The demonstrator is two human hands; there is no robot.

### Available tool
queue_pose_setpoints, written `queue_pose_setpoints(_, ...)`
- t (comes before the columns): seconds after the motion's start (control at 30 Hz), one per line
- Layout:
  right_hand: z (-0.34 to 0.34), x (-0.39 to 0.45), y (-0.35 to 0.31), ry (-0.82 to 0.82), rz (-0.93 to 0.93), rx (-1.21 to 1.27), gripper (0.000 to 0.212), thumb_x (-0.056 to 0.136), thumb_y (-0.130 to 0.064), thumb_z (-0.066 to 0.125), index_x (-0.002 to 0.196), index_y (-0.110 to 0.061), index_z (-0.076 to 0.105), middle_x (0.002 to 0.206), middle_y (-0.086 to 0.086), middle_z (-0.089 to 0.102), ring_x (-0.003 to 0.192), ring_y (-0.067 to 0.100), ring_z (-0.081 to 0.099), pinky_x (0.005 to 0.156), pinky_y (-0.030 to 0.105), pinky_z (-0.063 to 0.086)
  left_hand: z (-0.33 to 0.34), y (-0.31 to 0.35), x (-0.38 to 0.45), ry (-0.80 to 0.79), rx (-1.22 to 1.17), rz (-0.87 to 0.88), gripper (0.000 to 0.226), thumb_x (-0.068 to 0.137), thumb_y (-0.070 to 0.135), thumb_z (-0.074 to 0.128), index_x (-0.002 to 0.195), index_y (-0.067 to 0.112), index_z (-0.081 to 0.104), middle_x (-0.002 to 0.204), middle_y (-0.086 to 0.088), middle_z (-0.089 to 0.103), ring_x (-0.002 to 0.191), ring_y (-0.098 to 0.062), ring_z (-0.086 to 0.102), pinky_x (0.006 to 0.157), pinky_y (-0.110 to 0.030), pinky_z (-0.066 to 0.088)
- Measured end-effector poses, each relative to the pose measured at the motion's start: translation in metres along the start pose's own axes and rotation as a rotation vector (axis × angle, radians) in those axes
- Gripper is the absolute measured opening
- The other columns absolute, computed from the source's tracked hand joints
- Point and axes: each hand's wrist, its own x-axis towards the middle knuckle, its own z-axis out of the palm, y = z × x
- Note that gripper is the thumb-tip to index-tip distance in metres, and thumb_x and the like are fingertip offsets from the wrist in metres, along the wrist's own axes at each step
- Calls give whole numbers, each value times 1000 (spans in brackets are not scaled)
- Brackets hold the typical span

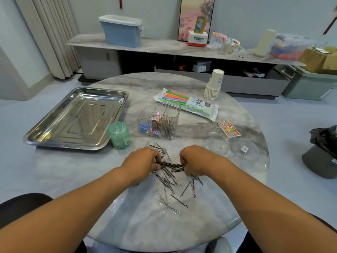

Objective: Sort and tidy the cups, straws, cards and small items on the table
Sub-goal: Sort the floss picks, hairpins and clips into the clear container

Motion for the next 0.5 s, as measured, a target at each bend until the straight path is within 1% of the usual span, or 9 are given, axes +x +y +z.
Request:
queue_pose_setpoints(0.07,1,1,-2,3,14,-22,24,80,-7,65,104,-5,71,104,16,72,76,23,59,62,33,47,0,0,0,14,17,11,9,93,33,71,99,28,66,94,8,57,87,-16,58,64,-28,38)
queue_pose_setpoints(0.1,1,3,-4,-3,14,-39,27,79,-12,66,105,-4,71,104,16,72,74,22,56,61,32,46,-1,-1,1,14,20,14,8,93,32,70,99,27,67,95,7,57,87,-16,59,66,-29,40)
queue_pose_setpoints(0.13,1,2,-5,-6,12,-49,31,79,-19,68,106,-5,70,104,14,72,74,22,57,62,32,47,-1,0,3,13,25,17,8,93,31,70,99,26,67,96,7,56,88,-17,59,68,-30,42)
queue_pose_setpoints(0.2,2,4,-10,-10,-4,-79,36,77,-30,71,108,-11,68,102,8,69,82,22,64,65,32,50,-3,1,6,-2,28,13,7,93,31,71,98,26,68,95,7,56,88,-18,59,69,-30,43)
queue_pose_setpoints(0.27,3,7,-14,4,-22,-130,34,77,-30,73,107,-16,65,100,3,65,87,23,64,64,33,50,-5,2,9,-46,-7,3,12,88,34,75,96,27,69,92,8,58,88,-17,60,69,-30,46)
queue_pose_setpoints(0.33,3,12,-18,38,-41,-177,28,79,-26,72,104,-17,63,95,2,63,86,24,62,62,32,44,-7,4,11,-101,-9,16,24,82,40,81,100,30,70,94,9,58,89,-16,60,70,-30,48)
queue_pose_setpoints(0.4,1,16,-21,84,-80,-253,14,82,-22,68,92,-17,60,83,0,56,77,24,56,65,33,38,-7,7,12,-118,40,39,29,79,42,83,103,32,70,97,9,57,90,-16,59,70,-31,48)
queue_pose_setpoints(0.43,0,18,-23,106,-97,-291,13,83,-21,67,82,-18,54,75,-2,50,70,22,52,67,33,36,-5,8,12,-114,56,44,28,80,41,82,102,31,70,98,7,58,90,-17,60,71,-32,50)
queue_pose_setpoints(0.5,0,21,-27,131,-131,-356,28,83,-20,65,69,-20,41,68,-3,43,58,18,43,68,33,32,-2,10,14,-96,68,55,22,83,37,80,101,27,72,99,4,60,89,-20,61,74,-34,53)
